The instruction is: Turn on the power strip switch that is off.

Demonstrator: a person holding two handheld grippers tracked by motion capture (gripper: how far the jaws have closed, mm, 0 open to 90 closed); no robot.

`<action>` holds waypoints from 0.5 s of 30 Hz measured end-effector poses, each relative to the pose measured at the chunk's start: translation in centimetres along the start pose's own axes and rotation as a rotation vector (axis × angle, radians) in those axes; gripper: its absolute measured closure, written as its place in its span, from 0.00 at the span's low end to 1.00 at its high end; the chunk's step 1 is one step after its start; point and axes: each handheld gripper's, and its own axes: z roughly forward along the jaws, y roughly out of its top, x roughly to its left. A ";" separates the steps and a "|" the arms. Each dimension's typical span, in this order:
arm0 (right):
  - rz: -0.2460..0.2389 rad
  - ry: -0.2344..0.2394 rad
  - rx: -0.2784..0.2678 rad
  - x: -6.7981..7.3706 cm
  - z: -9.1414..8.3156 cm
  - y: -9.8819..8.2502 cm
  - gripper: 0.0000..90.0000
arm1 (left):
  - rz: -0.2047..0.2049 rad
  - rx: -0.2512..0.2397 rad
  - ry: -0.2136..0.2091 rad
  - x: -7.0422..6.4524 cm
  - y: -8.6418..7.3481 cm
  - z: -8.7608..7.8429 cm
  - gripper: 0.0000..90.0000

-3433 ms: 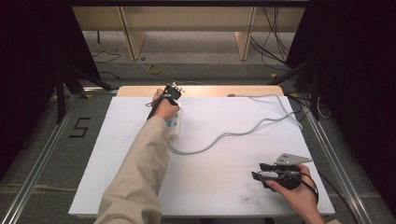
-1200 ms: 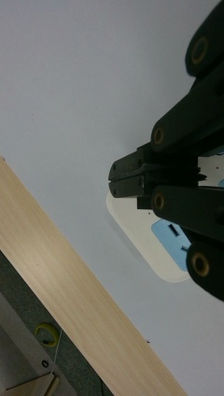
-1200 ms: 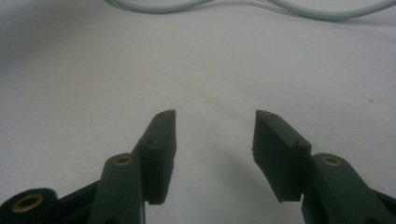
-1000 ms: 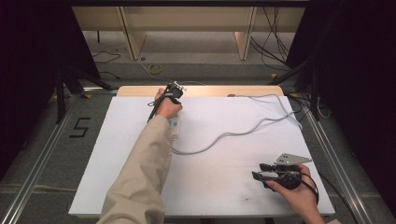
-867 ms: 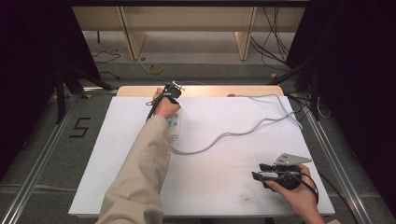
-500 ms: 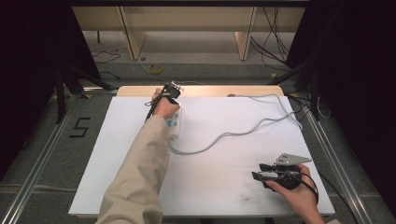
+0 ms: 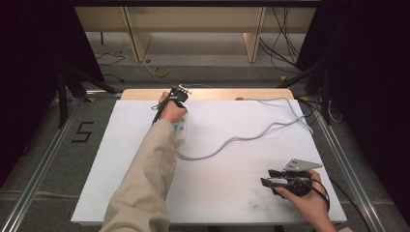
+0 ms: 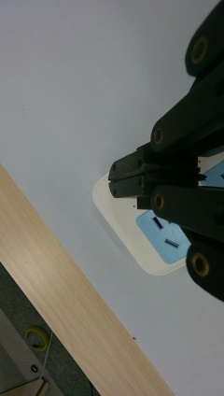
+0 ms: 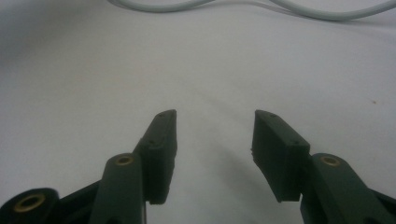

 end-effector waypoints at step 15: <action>-0.001 0.003 0.001 0.1 0.1 0.0 0.57 | 0.004 0.021 -0.010 -0.2 0.0 0.2 1.00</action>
